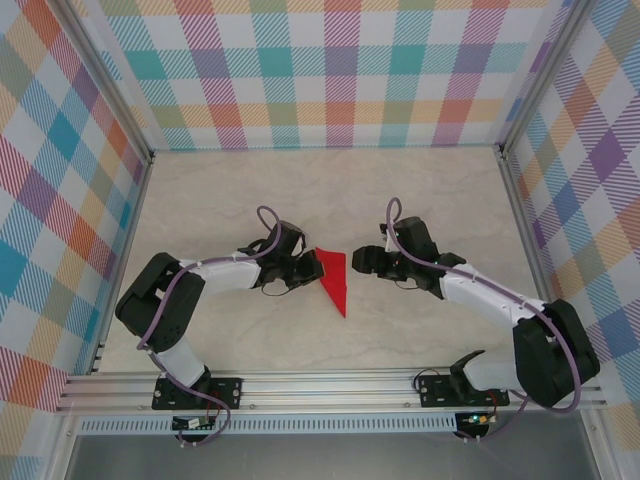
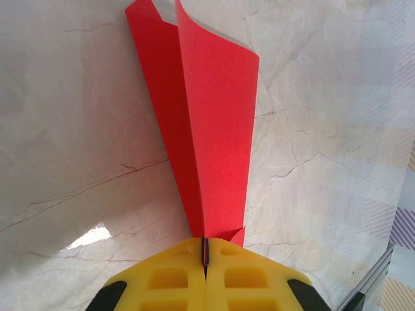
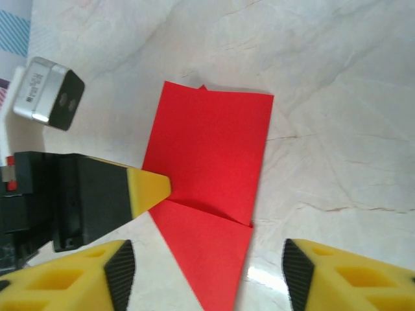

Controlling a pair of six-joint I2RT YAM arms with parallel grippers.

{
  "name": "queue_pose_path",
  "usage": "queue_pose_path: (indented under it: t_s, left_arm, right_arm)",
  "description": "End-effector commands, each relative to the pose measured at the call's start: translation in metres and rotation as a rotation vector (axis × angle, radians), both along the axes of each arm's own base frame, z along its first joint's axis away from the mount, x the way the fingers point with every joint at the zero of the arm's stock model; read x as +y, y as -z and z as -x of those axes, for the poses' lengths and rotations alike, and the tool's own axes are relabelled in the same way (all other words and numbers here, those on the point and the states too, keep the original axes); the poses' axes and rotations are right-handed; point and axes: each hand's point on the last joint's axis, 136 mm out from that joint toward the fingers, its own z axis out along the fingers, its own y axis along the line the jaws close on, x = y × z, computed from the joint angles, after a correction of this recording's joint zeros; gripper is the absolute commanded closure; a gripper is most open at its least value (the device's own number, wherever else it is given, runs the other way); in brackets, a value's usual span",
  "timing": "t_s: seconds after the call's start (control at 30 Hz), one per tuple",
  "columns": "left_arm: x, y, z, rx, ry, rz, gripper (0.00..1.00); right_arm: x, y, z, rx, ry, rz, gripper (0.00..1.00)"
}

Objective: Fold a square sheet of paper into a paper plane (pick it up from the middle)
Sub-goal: Fold the wing for the fifth time at the center of the table.

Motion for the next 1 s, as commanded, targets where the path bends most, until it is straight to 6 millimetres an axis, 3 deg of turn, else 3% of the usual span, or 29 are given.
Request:
queue_pose_path:
  t_s: [0.0, 0.07, 0.17, 0.3, 0.63, 0.77, 0.97]
  left_arm:
    - [-0.002, -0.005, -0.004, 0.008, -0.001, 0.012, 1.00]
    - [-0.001, -0.005, -0.005, 0.009, -0.002, 0.008, 1.00]
    - [-0.001, -0.005, -0.004, 0.008, -0.005, 0.008, 0.99]
    - [-0.002, -0.004, -0.004, 0.014, 0.002, 0.005, 0.99]
    - [-0.003, -0.005, -0.005, 0.019, -0.001, 0.007, 0.98]
    - [0.001, -0.002, -0.005, 0.019, -0.016, -0.013, 0.98]
    - [0.001, -0.003, -0.005, 0.021, -0.015, -0.011, 0.98]
  right_arm:
    - [-0.008, 0.018, 0.005, -0.025, -0.074, 0.114, 0.36]
    - [-0.025, 0.035, 0.009, 0.022, -0.068, 0.256, 0.42]
    - [-0.036, 0.039, 0.014, 0.071, -0.044, 0.343, 0.48]
    - [-0.014, 0.032, 0.025, -0.102, -0.104, 0.348, 0.44]
    - [0.052, 0.040, 0.056, -0.272, -0.330, 0.416, 0.54]
    - [0.067, 0.048, 0.061, -0.334, -0.353, 0.411, 0.53]
    - [0.074, 0.065, 0.060, -0.364, -0.381, 0.474, 0.53]
